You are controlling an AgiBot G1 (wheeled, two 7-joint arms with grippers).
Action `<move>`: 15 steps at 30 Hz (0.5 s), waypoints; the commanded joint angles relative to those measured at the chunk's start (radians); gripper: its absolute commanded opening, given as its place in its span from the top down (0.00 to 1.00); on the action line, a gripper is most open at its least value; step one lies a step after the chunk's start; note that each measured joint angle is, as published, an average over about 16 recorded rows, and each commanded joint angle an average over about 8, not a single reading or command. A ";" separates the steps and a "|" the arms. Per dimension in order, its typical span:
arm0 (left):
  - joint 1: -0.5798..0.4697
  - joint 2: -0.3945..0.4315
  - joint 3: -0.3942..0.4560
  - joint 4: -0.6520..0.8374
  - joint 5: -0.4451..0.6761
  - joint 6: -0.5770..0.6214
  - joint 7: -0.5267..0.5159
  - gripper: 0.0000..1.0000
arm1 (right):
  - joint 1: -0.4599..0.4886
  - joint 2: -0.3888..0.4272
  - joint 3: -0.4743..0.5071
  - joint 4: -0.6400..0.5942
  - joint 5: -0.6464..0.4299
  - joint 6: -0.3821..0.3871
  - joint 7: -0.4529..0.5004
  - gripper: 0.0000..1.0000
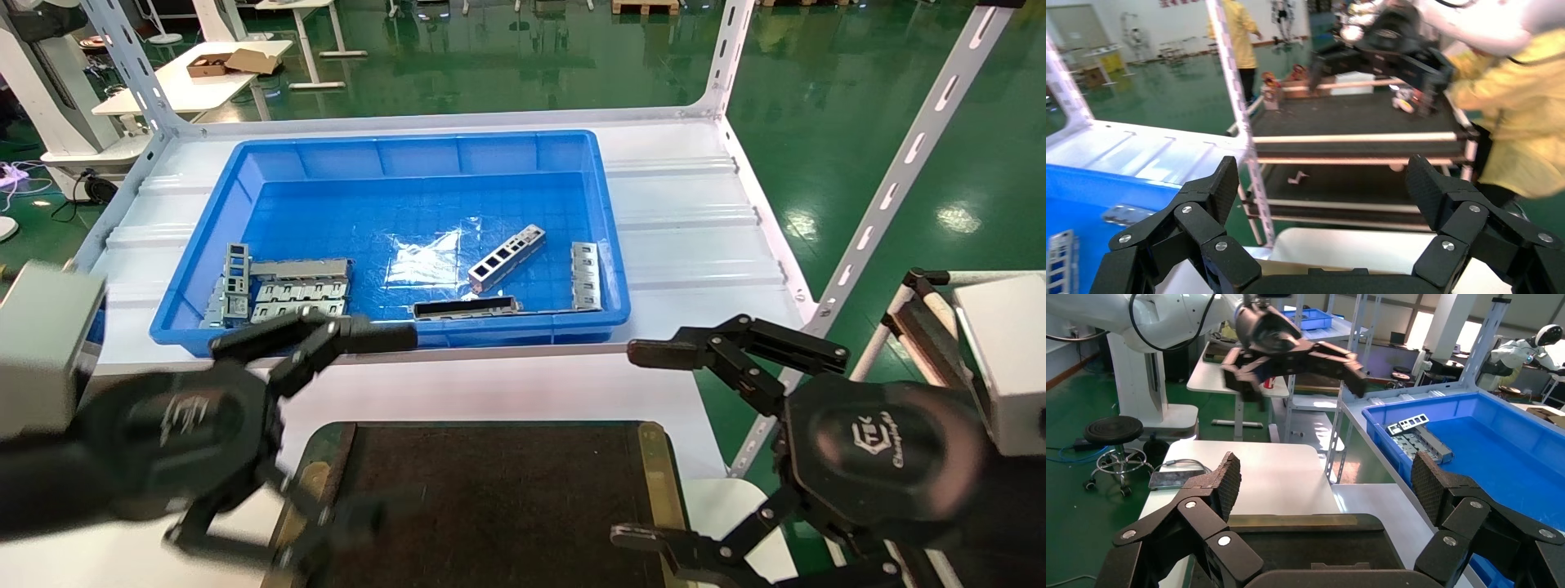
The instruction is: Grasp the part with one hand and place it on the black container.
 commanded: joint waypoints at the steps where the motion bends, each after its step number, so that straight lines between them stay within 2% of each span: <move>1: -0.007 0.010 0.002 0.003 0.007 -0.020 -0.006 0.00 | 0.000 0.000 0.000 0.000 0.000 0.000 0.000 0.00; 8: -0.072 0.084 0.043 0.038 0.102 -0.130 -0.032 0.00 | 0.000 0.000 0.000 0.000 0.000 0.000 0.000 0.00; 15: -0.186 0.197 0.110 0.171 0.243 -0.228 -0.037 0.00 | 0.000 0.000 0.000 0.000 0.000 0.000 0.000 0.00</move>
